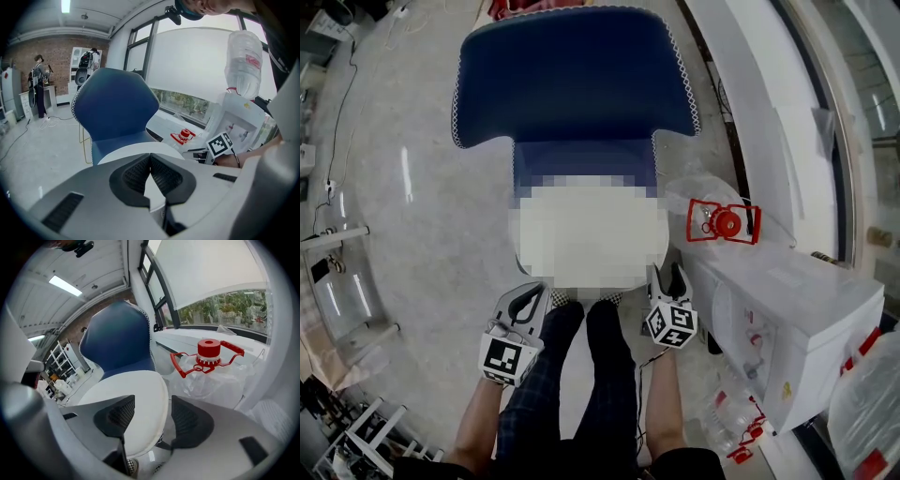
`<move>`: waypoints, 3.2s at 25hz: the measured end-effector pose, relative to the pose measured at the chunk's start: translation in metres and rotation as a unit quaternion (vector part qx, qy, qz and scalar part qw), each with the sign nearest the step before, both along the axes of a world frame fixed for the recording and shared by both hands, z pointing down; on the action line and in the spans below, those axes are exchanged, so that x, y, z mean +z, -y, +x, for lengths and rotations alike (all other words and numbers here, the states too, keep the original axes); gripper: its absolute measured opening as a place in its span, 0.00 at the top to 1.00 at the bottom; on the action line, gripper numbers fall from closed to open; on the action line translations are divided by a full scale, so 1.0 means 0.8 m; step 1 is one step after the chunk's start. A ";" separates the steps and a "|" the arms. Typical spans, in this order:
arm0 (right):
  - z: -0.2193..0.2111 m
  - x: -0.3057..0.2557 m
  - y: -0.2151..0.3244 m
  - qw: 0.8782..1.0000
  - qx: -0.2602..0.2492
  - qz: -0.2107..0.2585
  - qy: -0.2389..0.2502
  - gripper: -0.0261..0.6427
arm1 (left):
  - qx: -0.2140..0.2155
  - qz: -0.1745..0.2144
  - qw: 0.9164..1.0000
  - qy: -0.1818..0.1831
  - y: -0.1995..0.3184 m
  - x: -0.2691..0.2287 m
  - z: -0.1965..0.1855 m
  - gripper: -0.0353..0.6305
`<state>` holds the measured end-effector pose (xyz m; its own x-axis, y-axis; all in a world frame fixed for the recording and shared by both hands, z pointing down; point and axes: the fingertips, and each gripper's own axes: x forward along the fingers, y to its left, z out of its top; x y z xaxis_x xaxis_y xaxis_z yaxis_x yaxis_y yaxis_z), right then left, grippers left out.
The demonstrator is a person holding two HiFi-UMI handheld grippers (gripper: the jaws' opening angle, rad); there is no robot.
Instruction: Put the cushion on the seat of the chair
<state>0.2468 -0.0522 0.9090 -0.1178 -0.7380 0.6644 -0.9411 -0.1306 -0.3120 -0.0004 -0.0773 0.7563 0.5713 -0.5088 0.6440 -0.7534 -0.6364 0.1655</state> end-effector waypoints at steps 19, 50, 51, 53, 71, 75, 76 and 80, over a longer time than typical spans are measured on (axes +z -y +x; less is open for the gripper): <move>-0.056 -0.181 0.008 0.995 -0.075 0.052 -0.040 0.69 | 0.000 0.051 0.998 -0.032 0.009 -0.112 -0.006 0.92; -0.175 -0.538 0.050 0.968 -0.133 0.197 -0.085 0.90 | 0.034 0.146 0.985 -0.087 0.056 -0.381 -0.013 0.92; -0.176 -0.551 0.051 0.966 -0.130 0.205 -0.089 0.91 | 0.035 0.150 0.984 -0.089 0.058 -0.391 -0.012 0.92; -0.177 -0.577 0.053 0.962 -0.126 0.221 -0.096 0.91 | 0.038 0.160 0.982 -0.092 0.062 -0.411 -0.011 0.92; -0.196 -0.727 0.059 0.938 -0.123 0.306 -0.109 0.91 | 0.031 0.229 0.966 -0.118 0.063 -0.543 -0.019 0.92; -0.201 -0.741 0.061 0.933 -0.132 0.316 -0.108 0.91 | 0.025 0.238 0.963 -0.123 0.059 -0.554 -0.019 0.92; -0.201 -0.744 0.061 0.932 -0.134 0.319 -0.108 0.91 | 0.025 0.239 0.963 -0.123 0.059 -0.556 -0.019 0.92; -0.204 -0.752 0.063 0.930 -0.136 0.324 -0.103 0.91 | 0.025 0.246 0.961 -0.123 0.060 -0.562 -0.021 0.92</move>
<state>0.0839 -0.1023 0.3076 -0.2775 -0.9534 0.1185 -0.9606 0.2732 -0.0512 -0.0169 -0.1257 0.3068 0.7074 -0.6850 0.1742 -0.6962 -0.7178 0.0047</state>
